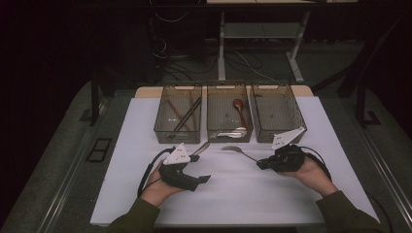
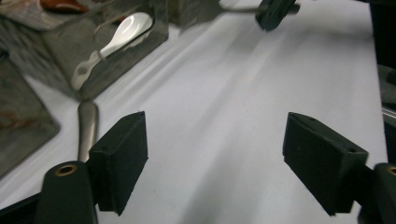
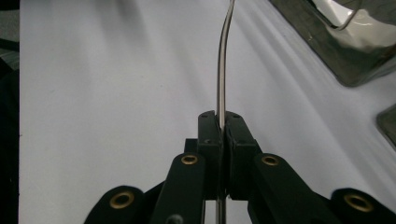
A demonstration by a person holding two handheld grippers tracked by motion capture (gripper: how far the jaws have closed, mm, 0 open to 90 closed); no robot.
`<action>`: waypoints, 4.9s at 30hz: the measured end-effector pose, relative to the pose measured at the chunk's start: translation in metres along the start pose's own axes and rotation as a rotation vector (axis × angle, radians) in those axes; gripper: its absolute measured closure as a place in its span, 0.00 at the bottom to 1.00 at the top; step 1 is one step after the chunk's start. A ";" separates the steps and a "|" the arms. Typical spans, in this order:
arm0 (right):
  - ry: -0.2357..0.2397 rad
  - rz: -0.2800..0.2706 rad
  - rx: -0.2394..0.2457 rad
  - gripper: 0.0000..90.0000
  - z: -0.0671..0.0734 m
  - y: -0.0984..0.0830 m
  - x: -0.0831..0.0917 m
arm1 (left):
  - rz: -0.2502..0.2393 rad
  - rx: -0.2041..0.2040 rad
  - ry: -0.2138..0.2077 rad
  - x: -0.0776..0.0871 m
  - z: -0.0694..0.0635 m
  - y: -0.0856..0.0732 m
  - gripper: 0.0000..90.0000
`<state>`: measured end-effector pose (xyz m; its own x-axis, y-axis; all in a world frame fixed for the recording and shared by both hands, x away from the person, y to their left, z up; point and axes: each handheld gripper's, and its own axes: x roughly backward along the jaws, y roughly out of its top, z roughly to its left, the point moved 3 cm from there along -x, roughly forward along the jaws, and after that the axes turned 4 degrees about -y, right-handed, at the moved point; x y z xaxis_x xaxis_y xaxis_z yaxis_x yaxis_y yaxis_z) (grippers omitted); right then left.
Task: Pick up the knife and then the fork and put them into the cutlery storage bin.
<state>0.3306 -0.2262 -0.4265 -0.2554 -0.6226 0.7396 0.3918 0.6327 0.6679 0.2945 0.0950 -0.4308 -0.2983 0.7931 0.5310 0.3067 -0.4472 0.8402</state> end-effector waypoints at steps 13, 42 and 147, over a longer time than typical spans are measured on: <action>-0.070 -0.051 -0.062 0.96 -0.018 0.004 0.023 | -0.011 0.068 0.060 0.020 0.002 -0.028 0.16; -0.309 -0.178 -0.252 0.96 -0.099 0.027 0.078 | 0.000 0.093 0.111 0.027 0.003 -0.043 0.00; -0.299 -0.275 -0.280 0.18 0.005 -0.063 0.024 | 0.057 0.101 0.195 0.023 0.041 -0.025 0.39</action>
<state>0.2950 -0.2786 -0.4504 -0.6088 -0.5641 0.5577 0.4866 0.2897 0.8242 0.3171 0.1413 -0.4437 -0.4441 0.6684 0.5967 0.4143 -0.4373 0.7982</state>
